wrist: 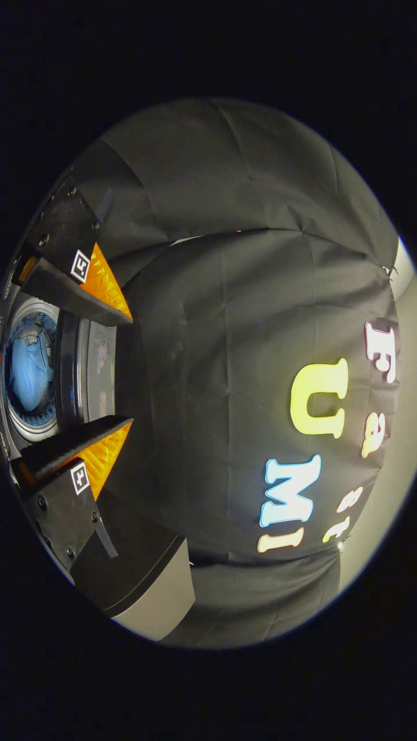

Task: Put the clothes into the washing machine and then close the washing machine lid.

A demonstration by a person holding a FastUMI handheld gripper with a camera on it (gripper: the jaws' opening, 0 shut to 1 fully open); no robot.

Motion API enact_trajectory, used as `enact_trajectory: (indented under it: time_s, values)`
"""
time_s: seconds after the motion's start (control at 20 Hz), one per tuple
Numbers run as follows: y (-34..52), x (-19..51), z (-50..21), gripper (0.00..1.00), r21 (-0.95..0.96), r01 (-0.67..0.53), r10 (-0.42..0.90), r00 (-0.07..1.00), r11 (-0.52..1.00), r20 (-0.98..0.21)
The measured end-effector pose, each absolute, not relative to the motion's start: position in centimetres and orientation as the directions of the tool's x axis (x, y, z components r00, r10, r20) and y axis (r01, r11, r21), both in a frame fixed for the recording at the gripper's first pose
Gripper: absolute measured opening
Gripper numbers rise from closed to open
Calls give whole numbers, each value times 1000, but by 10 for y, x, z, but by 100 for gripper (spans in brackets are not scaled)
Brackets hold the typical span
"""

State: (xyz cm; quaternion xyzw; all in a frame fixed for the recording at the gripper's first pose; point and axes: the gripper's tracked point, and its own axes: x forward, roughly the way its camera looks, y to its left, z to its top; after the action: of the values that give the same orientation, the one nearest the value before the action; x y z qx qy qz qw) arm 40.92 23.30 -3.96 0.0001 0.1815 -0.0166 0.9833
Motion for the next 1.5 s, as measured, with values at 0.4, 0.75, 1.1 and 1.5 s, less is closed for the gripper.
enact_trajectory:
  time_s: [0.4, 0.75, 1.1, 1.5]
  values:
    - [234, 392, -52, 96, -3, 44, -42, 929, 999, -367]
    - [236, 367, -107, 97, -66, 23, -52, 875, 998, -481]
    - [229, 341, -146, 98, -76, 37, -72, 846, 996, -529]
    - [226, 305, -83, 98, -99, 6, -46, 909, 995, -414]
